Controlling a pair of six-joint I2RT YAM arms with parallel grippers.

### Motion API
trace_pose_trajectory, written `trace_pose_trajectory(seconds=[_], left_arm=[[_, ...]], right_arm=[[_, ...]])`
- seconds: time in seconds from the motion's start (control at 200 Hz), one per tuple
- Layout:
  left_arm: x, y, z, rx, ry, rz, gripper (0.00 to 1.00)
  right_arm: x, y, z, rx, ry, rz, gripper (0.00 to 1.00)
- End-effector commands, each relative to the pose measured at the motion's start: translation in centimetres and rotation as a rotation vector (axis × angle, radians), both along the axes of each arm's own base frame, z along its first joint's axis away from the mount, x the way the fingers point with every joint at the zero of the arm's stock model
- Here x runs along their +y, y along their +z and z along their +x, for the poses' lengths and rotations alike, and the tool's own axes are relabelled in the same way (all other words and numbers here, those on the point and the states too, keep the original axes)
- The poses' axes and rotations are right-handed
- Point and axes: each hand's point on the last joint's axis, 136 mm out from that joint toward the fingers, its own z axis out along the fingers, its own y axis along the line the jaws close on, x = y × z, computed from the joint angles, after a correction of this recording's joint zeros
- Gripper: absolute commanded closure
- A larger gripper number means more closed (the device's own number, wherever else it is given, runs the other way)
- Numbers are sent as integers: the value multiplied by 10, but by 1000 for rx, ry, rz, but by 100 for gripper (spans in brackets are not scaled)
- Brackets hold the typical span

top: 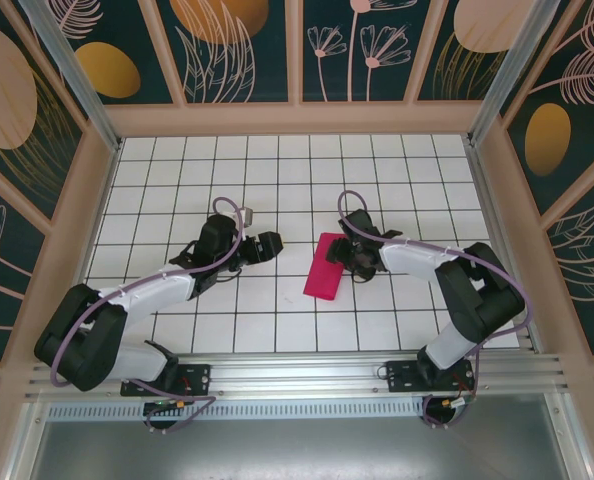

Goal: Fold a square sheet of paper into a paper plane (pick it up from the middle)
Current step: Fold the square sheet of paper in half at the center of the table.

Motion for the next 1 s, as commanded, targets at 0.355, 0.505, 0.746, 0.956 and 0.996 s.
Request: trace_pose_trajectory(seconds=[0.355, 0.505, 0.746, 0.956, 0.996], left_arm=[[-7, 2, 0, 0, -27, -15, 25], [-9, 1, 0, 1, -35, -14, 25], [-11, 0, 1, 3, -43, -19, 27], [-16, -1, 4, 11, -59, -27, 45], [-18, -2, 4, 18, -63, -26, 48]], right_arm=[[18, -25, 1, 22, 36, 4, 26], [29, -18, 3, -3, 93, 36, 25], [21, -28, 1, 31, 58, 9, 25], [14, -35, -3, 49, 67, -37, 26], [13, -36, -4, 53, 69, -37, 26]])
